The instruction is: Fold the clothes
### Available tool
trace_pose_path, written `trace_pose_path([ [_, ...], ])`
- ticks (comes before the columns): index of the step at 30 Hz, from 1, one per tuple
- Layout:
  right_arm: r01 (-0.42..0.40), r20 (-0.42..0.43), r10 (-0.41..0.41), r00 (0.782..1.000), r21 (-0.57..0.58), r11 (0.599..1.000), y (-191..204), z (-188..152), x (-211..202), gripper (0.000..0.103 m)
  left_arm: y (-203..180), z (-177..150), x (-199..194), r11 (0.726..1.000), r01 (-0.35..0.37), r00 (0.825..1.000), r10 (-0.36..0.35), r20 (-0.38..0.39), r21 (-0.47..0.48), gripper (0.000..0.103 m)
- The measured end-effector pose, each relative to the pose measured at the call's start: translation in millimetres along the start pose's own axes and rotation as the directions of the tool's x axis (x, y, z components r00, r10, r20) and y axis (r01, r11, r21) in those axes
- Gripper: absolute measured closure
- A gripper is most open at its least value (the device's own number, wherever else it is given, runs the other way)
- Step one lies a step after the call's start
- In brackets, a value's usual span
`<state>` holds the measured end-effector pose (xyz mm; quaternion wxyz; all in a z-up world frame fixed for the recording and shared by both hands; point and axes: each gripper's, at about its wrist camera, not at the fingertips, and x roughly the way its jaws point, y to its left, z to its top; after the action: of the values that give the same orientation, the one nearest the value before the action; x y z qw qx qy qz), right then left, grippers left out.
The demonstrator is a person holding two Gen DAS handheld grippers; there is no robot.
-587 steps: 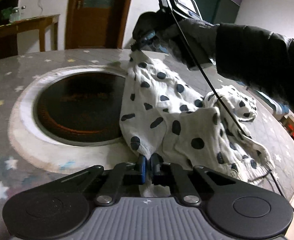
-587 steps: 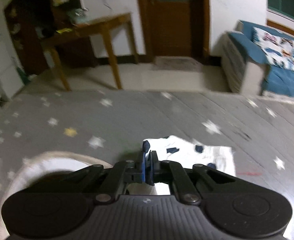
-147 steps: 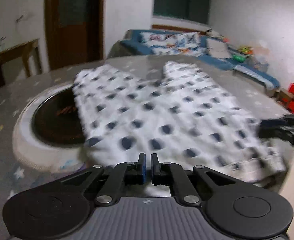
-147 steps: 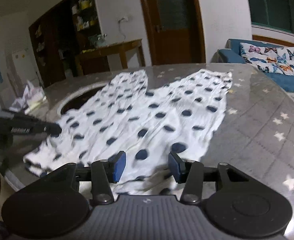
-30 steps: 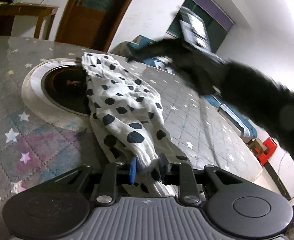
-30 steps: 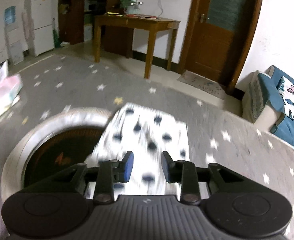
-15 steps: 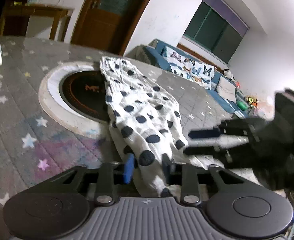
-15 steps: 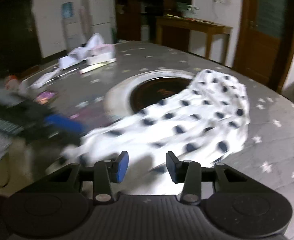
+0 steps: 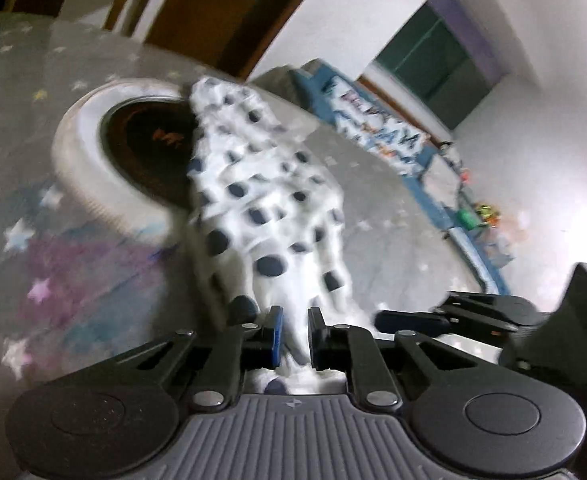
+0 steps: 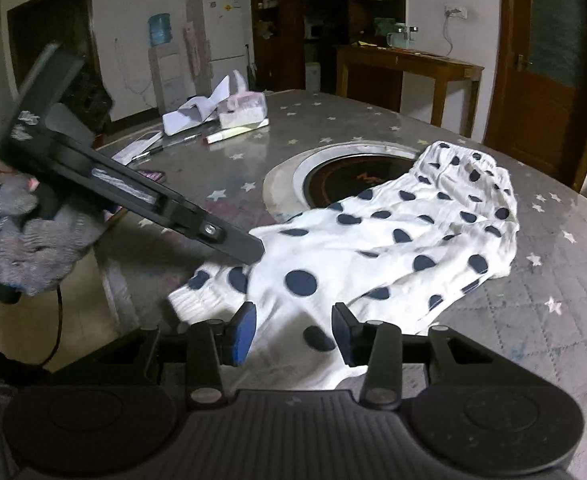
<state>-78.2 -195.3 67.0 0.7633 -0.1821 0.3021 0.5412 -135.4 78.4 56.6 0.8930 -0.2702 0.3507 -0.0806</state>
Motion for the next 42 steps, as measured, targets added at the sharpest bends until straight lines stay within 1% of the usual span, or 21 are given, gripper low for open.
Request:
trace_pose_path([
  [4, -0.042, 0.000, 0.042, 0.999, -0.020, 0.999, 9.4, -2.7, 3.1, 0.061, -2.0, -5.2, -15.3, 0.999, -0.008, 0.999, 0.005, 0.047, 0.050, 0.088],
  [7, -0.046, -0.035, 0.046, 0.998, -0.005, 0.999, 9.3, -8.8, 11.1, 0.061, -5.6, -6.6, -18.3, 0.997, 0.004, 0.998, -0.008, 0.057, 0.082, 0.088],
  [9, -0.029, -0.059, 0.029, 0.998, -0.001, 1.000, 7.8, -14.8, 15.3, 0.061, -5.8, -8.5, -13.3, 0.996, 0.008, 0.999, -0.012, 0.036, 0.089, 0.088],
  [12, -0.013, -0.067, 0.015, 0.998, 0.034, 0.999, 3.0, -19.9, 11.9, 0.061, -4.5, -12.1, -3.3, 0.996, 0.007, 1.000, -0.007, -0.008, 0.091, 0.088],
  [14, -0.017, -0.068, 0.022, 0.997, 0.067, 0.998, -0.7, -21.5, 10.4, 0.061, -5.1, -14.3, 0.7, 0.994, -0.021, 0.999, 0.024, -0.026, 0.109, 0.088],
  [17, -0.021, -0.075, 0.026, 0.997, 0.068, 0.997, -1.6, -20.7, 8.8, 0.060, -7.6, -15.7, 1.6, 0.989, -0.057, 0.998, 0.061, -0.028, 0.139, 0.088],
  [20, -0.030, -0.080, 0.036, 0.996, 0.069, 0.997, -2.4, -20.5, 8.5, 0.058, -16.3, -6.9, -8.1, 0.988, -0.019, 1.000, 0.017, 0.017, 0.153, 0.088],
  [22, -0.036, -0.083, 0.042, 0.996, 0.070, 0.997, -2.9, -20.3, 8.3, 0.058, -24.2, 0.3, -5.0, 0.985, 0.013, 0.999, -0.018, 0.031, 0.170, 0.088],
  [23, -0.037, -0.083, 0.042, 0.996, 0.072, 0.997, -2.9, -20.9, 8.6, 0.057, -27.3, 3.6, -1.9, 0.984, 0.024, 0.999, -0.031, 0.034, 0.178, 0.088],
  [27, -0.036, -0.079, 0.043, 0.996, 0.087, 0.996, -4.5, -21.3, 7.4, 0.057, -28.2, 12.5, 30.6, 0.983, 0.015, 1.000, -0.016, 0.004, 0.184, 0.088],
  [30, -0.044, -0.072, 0.053, 0.996, 0.119, 0.992, -11.0, -19.1, 3.2, 0.057, -17.6, 13.8, 50.1, 0.988, 0.008, 0.999, -0.002, -0.036, 0.155, 0.088],
  [33, -0.052, -0.064, 0.062, 0.996, 0.151, 0.987, -17.5, -16.9, -1.1, 0.058, -11.5, 8.4, 60.8, 0.988, 0.003, 0.998, 0.008, -0.068, 0.153, 0.088],
  [35, -0.057, -0.058, 0.068, 0.996, 0.172, 0.983, -21.8, -15.4, -3.9, 0.058, -9.6, 6.5, 60.3, 0.988, 0.010, 0.998, 0.000, -0.066, 0.155, 0.087],
  [36, -0.054, -0.048, 0.064, 0.997, 0.190, 0.980, -28.0, -12.2, -7.2, 0.058, -8.6, 6.0, 59.5, 0.988, 0.015, 0.998, -0.005, -0.064, 0.155, 0.086],
  [38, -0.026, -0.021, 0.031, 0.999, 0.213, 0.977, -41.0, -5.4, -13.5, 0.058, -7.6, 5.8, 59.3, 0.988, 0.019, 0.998, -0.008, -0.066, 0.156, 0.086],
  [41, 0.049, 0.013, -0.054, 0.998, 0.259, 0.965, -72.9, 5.6, -16.2, 0.058, -8.6, 5.8, 60.3, 0.986, 0.019, 0.998, -0.008, -0.069, 0.163, 0.085],
  [42, 0.076, 0.014, -0.083, 0.996, 0.273, 0.959, -84.7, 8.1, -12.8, 0.059, -9.3, 5.8, 60.6, 0.985, 0.021, 0.998, -0.009, -0.069, 0.169, 0.083],
])
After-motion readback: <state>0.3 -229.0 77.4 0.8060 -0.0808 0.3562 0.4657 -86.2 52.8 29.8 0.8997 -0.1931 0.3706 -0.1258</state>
